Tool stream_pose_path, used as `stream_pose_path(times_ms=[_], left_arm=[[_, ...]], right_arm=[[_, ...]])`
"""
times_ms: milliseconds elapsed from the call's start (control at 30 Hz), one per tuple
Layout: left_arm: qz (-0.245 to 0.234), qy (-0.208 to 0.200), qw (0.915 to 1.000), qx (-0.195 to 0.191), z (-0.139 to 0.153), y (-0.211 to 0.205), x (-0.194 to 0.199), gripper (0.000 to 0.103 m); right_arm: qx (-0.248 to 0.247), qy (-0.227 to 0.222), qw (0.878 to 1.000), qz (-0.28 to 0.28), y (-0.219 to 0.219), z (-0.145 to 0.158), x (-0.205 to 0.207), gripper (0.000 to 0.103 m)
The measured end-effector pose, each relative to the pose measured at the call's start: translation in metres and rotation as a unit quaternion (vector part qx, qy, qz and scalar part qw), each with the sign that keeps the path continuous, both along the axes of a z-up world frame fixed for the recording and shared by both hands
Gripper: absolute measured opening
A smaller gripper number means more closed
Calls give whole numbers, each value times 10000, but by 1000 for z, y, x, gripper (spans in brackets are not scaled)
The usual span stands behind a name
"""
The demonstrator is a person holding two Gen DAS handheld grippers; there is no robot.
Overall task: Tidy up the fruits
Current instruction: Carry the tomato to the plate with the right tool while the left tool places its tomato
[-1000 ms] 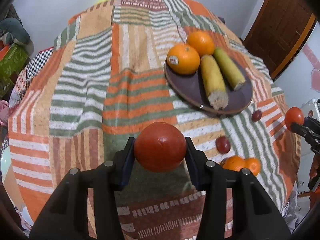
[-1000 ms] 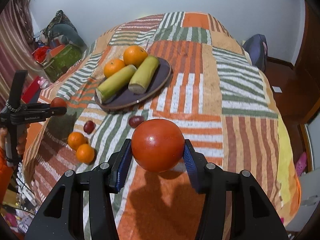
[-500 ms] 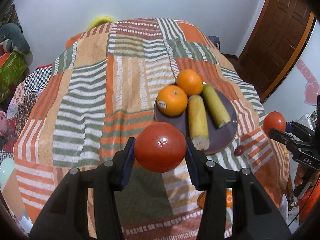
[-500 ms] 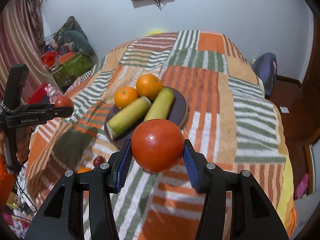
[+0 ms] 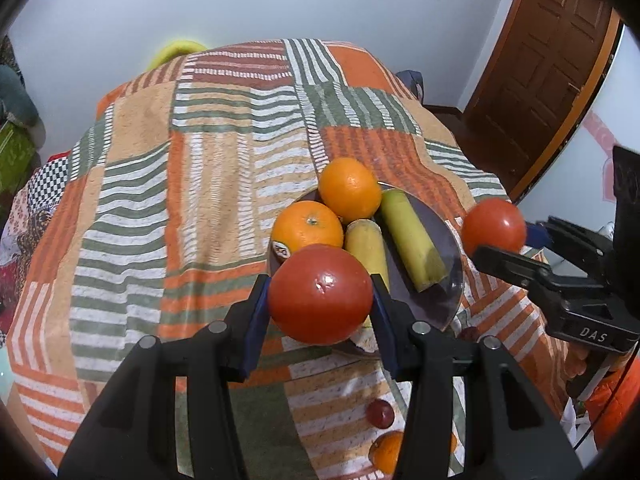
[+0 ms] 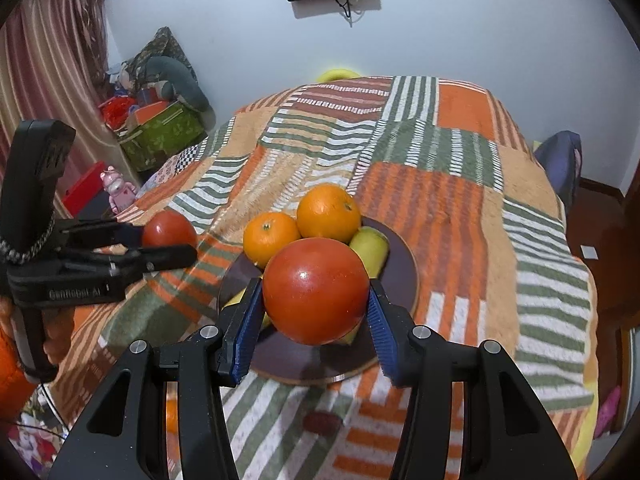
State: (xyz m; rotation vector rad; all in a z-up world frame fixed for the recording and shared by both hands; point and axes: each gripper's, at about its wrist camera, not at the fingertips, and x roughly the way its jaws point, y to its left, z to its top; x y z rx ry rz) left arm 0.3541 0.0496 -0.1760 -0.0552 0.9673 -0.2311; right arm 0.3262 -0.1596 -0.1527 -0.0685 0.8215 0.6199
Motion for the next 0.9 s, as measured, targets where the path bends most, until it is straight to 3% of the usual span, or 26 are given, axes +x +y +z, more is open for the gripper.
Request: stream_pose_path(times_ms=[600, 900], left_arm=[[-178, 337, 9992, -98, -45, -8, 26, 47], [-37, 406, 9990, -168, -55, 0, 34, 47]], right_arm=[[-78, 153, 9998, 33, 27, -24, 47, 47], [-75, 251, 9996, 111, 33, -37, 53, 47]])
